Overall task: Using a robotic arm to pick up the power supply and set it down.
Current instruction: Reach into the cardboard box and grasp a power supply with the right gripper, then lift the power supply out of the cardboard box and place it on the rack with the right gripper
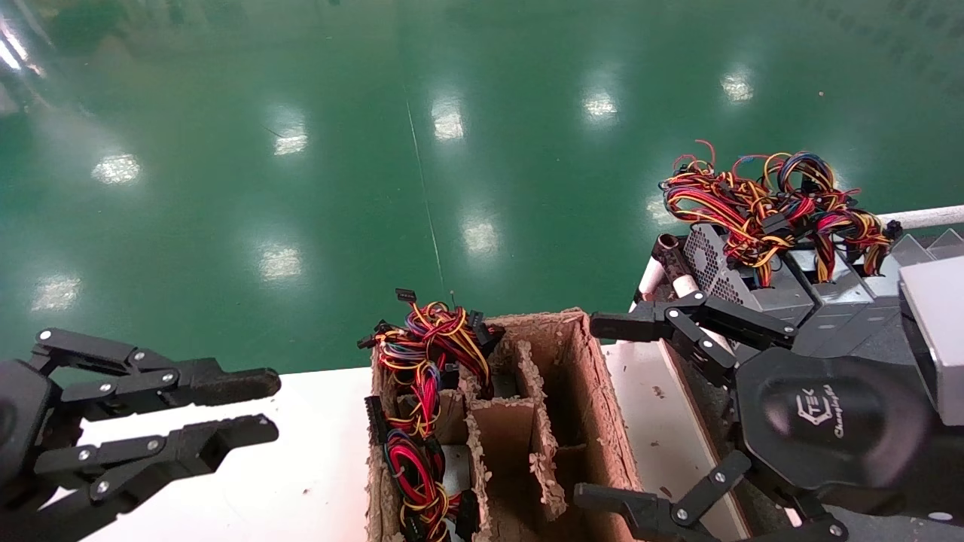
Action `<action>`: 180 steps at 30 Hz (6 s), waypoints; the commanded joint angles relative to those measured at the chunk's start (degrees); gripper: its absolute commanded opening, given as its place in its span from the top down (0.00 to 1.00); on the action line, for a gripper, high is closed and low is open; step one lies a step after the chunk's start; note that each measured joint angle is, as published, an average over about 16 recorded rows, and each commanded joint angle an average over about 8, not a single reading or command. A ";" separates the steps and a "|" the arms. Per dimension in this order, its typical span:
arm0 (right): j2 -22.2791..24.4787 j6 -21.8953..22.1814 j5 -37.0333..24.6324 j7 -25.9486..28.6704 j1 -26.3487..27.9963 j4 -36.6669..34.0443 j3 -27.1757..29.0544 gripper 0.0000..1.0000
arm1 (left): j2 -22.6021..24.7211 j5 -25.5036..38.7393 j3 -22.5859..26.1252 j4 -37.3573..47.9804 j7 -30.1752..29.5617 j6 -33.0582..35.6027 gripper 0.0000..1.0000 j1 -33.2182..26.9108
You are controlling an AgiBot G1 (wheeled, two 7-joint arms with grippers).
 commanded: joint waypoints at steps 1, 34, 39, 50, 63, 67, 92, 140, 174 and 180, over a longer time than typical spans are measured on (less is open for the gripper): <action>0.04 -0.07 0.10 -0.04 0.00 -0.01 0.06 0.00 | 0.00 0.00 0.00 0.00 0.00 0.00 1.00 0.00; -18.48 2.08 -24.19 8.69 7.81 -11.47 -18.17 0.84 | 0.00 -0.02 0.08 0.04 0.03 0.02 0.00 -0.06; -22.19 3.34 -26.93 7.99 8.67 -14.63 -19.95 1.00 | -0.01 -0.03 0.09 0.04 0.03 0.01 0.00 -0.06; -26.91 7.35 -30.81 6.94 9.68 -18.24 -21.62 1.00 | -0.02 -0.04 0.11 0.04 0.05 0.01 0.00 -0.07; -29.11 10.92 -32.71 6.34 9.29 -19.47 -22.08 1.00 | -0.02 -0.06 0.14 0.04 0.06 0.00 0.00 -0.08; -29.32 11.60 -32.84 6.47 8.97 -19.39 -22.07 1.00 | -0.03 -0.06 0.15 0.04 0.06 0.00 0.00 -0.09; -27.21 9.84 -25.98 4.75 7.90 -19.36 -18.04 1.00 | -0.05 -0.09 0.21 0.04 0.09 -0.01 0.00 -0.11; 13.54 -5.23 -7.36 -8.26 16.13 -35.01 -1.72 1.00 | -0.08 -0.15 0.31 0.04 0.14 -0.03 0.00 -0.14; 13.16 -4.28 -7.45 -14.50 17.71 -40.58 -11.94 1.00 | -0.10 -0.19 0.38 0.04 0.18 -0.05 0.00 -0.17; 9.75 -3.21 -10.00 -14.33 20.78 -42.19 -13.57 0.96 | -0.11 -0.20 0.40 0.04 0.18 -0.05 0.00 -0.17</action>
